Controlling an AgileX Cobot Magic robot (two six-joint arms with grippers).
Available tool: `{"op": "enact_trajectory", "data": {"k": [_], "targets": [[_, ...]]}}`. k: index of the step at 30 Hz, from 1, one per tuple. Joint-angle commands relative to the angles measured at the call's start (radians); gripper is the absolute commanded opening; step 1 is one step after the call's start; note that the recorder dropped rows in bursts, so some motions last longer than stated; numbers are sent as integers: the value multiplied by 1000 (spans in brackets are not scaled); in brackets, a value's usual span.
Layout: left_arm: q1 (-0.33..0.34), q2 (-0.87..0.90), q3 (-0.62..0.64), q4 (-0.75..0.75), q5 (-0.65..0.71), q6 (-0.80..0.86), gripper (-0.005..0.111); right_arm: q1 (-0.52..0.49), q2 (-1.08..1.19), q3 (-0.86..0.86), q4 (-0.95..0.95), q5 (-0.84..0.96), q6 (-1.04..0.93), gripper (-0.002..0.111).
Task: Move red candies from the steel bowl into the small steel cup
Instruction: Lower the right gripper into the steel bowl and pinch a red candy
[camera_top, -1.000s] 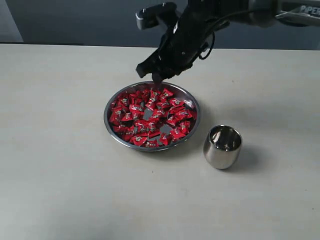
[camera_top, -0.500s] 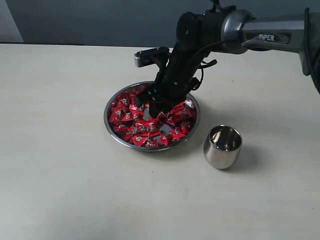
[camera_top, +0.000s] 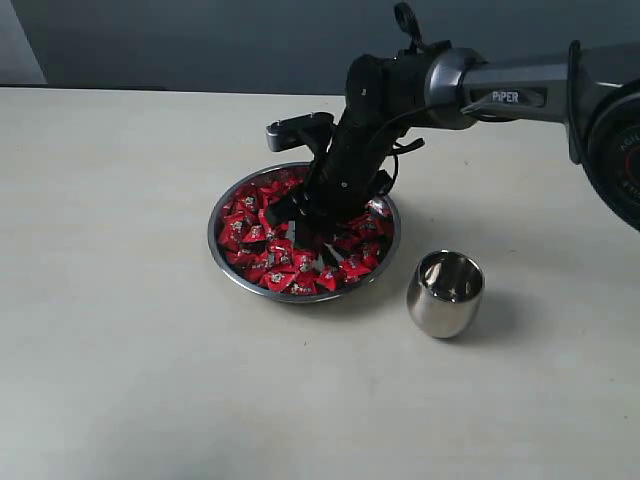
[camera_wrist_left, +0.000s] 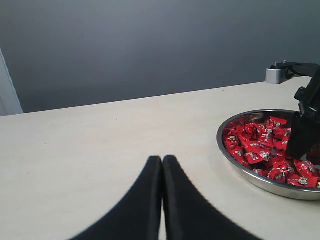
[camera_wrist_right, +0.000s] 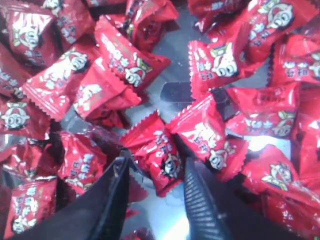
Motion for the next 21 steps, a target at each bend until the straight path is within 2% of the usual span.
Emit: {"op": "enact_trajectory", "data": {"k": [1, 21], "targets": [[1, -5, 5, -1, -5, -1, 2, 0, -4, -4, -17, -15, -7, 37], [1, -5, 5, -1, -5, -1, 2, 2, -4, -4, -58, -29, -7, 37]]}}
